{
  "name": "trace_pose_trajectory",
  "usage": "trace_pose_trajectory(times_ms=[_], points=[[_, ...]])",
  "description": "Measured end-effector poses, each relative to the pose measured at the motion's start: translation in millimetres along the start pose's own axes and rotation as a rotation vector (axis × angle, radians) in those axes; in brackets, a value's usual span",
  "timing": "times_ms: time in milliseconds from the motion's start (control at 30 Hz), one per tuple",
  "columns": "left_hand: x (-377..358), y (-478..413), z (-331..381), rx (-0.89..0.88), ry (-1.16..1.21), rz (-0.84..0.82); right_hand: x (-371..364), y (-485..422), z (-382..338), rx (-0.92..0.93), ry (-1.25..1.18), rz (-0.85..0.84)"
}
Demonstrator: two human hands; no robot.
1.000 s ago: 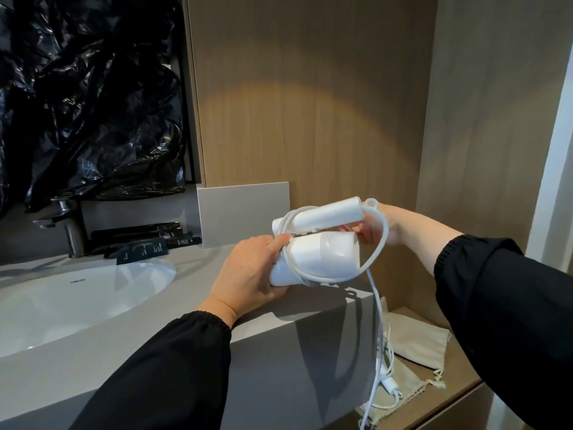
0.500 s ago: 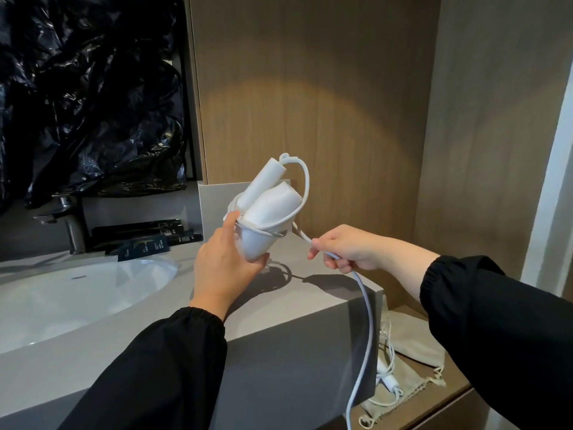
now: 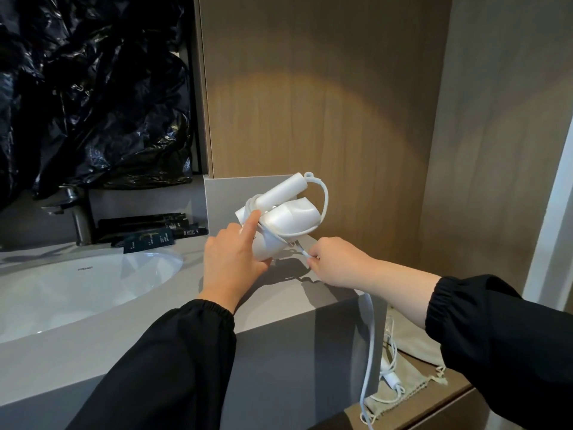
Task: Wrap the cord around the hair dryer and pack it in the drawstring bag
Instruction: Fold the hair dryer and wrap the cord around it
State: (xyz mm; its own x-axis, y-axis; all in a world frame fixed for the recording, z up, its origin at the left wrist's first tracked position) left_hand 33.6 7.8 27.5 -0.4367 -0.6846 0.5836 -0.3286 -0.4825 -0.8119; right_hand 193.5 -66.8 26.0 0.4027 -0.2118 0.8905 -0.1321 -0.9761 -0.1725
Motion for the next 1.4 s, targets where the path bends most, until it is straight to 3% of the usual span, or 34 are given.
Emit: trace_pose_trajectory(times_ms=[233, 500, 700, 800, 1133, 1300, 1400], points=[[0, 0, 4, -0.040, -0.076, -0.004, 0, 6, -8, 0.007, -0.024, 0.015], [1, 2, 12, -0.079, -0.198, -0.006, -1, 15, -13, -0.069, -0.040, -0.113], [-3, 4, 3, -0.015, -0.209, -0.070, 12, 25, -29, -0.059, -0.326, -0.193], [-3, 5, 2, -0.016, -0.220, -0.070, 18, 26, -36, -0.013, -0.354, -0.181], [-5, 1, 14, -0.143, -0.267, -0.055, 46, 36, -43, 0.345, 0.242, 0.092], [-3, 1, 21, -0.247, -0.237, -0.037, 62, 26, -40, 0.376, 0.228, 0.319], [-3, 2, 27, -0.289, -0.222, -0.054, 72, 17, -36, 0.272, 0.255, 0.387]])
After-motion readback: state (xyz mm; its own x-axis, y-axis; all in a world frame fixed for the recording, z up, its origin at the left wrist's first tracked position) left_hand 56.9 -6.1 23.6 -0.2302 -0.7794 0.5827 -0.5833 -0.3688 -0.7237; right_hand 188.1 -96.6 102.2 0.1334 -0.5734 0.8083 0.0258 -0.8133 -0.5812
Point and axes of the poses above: each hand's wrist, its own y-axis away from the middle knuckle, its own x-axis out of the back of the hand, z = x × y, the point moved 6 cm from there along -y, towards the middle knuckle, and after that the axes turned 5 degrees about -y, right-handed, at the moved point
